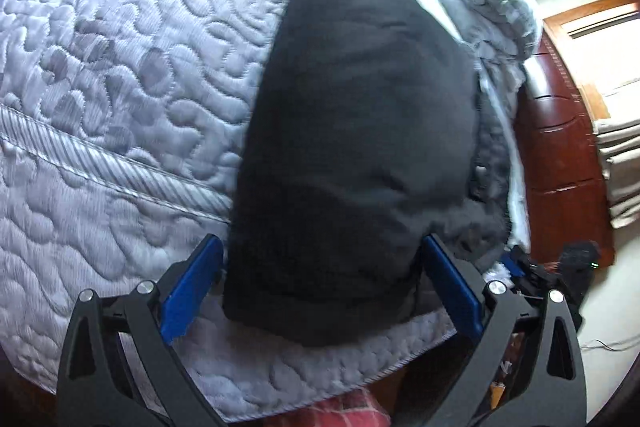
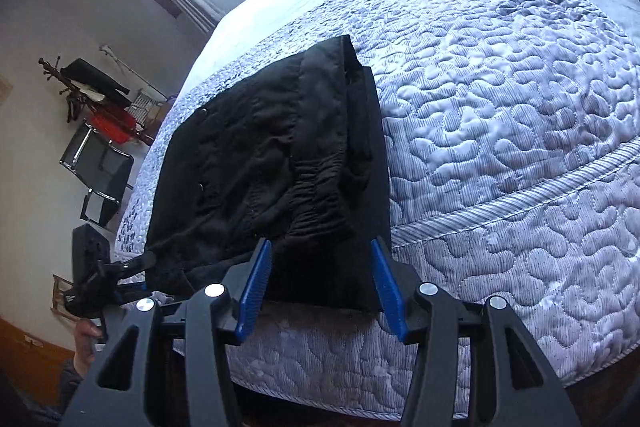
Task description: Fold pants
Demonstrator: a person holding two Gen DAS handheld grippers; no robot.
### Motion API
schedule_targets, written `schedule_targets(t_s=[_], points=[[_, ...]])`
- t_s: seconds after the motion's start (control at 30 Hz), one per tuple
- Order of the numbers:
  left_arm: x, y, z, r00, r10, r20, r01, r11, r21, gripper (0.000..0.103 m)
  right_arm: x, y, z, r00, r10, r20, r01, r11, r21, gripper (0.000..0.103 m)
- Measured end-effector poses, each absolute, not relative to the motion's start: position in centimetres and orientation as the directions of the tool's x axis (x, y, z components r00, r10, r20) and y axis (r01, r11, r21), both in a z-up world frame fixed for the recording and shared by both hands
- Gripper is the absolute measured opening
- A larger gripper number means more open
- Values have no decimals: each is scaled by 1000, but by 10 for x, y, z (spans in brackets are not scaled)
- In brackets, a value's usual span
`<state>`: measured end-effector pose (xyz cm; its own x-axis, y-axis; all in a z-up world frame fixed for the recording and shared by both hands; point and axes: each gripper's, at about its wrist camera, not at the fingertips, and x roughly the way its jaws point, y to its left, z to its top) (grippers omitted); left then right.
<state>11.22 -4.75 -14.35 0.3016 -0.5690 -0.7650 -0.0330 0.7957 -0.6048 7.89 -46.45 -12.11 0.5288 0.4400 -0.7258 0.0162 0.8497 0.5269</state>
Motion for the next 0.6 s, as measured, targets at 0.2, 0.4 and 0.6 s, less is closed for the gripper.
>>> schedule_targets(t_s=[0.2, 0.4, 0.6], points=[[113, -50, -143, 326, -529, -784, -4, 828, -560, 98, 82, -466, -119, 531, 434, -727, 9, 856, 517, 52], [116, -44, -129, 324, -504, -801, -12, 844, -536, 99, 84, -472, -111, 553, 447, -703, -5, 846, 533, 61], [128, -39, -108, 369, -420, -829, -16, 889, -457, 100, 96, -485, -105, 558, 469, -684, -14, 830, 558, 70]])
